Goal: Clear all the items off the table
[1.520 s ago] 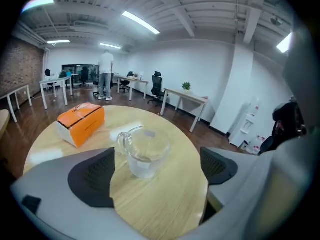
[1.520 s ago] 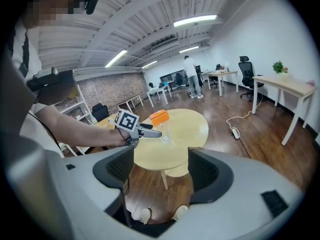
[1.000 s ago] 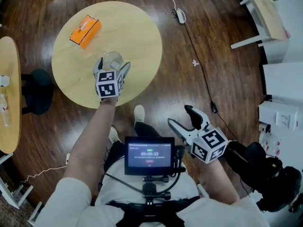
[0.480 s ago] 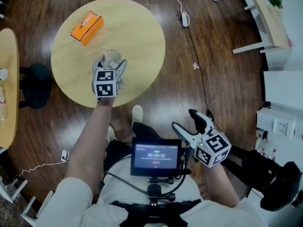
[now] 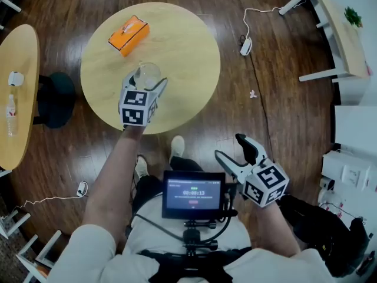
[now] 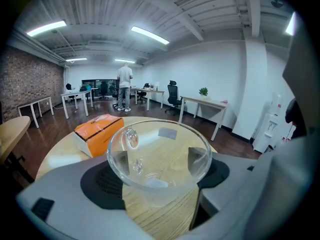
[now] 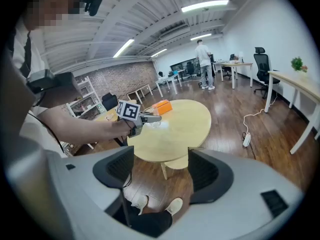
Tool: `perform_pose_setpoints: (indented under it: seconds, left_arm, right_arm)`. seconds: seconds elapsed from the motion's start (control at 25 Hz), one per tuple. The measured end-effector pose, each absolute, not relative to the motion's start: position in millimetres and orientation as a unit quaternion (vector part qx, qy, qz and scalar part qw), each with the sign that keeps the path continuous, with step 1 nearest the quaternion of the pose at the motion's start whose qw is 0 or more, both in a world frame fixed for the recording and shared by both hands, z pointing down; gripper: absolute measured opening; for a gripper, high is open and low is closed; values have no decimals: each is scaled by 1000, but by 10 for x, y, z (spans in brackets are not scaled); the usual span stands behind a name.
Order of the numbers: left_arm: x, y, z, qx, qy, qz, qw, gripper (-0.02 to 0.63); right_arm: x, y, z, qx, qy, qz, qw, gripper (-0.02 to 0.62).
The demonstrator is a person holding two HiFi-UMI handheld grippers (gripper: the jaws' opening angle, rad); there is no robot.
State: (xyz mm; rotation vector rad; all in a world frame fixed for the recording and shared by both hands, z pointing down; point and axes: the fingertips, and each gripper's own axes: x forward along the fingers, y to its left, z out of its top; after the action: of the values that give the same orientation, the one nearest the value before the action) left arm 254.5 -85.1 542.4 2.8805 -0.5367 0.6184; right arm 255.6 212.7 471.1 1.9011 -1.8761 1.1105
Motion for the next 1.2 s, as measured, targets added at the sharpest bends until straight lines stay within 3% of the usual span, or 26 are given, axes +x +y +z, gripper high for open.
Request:
perform_pose_setpoints:
  seconds: [0.52, 1.2]
  left_arm:
    - [1987, -1125, 4772, 961, -208, 171, 66, 382]
    - [1676, -1200, 4569, 963, -214, 144, 77, 382]
  right_arm:
    - [2345, 1515, 4434, 607, -708, 333, 140, 350]
    - [2233, 1118, 4448, 581, -734, 312, 161, 350]
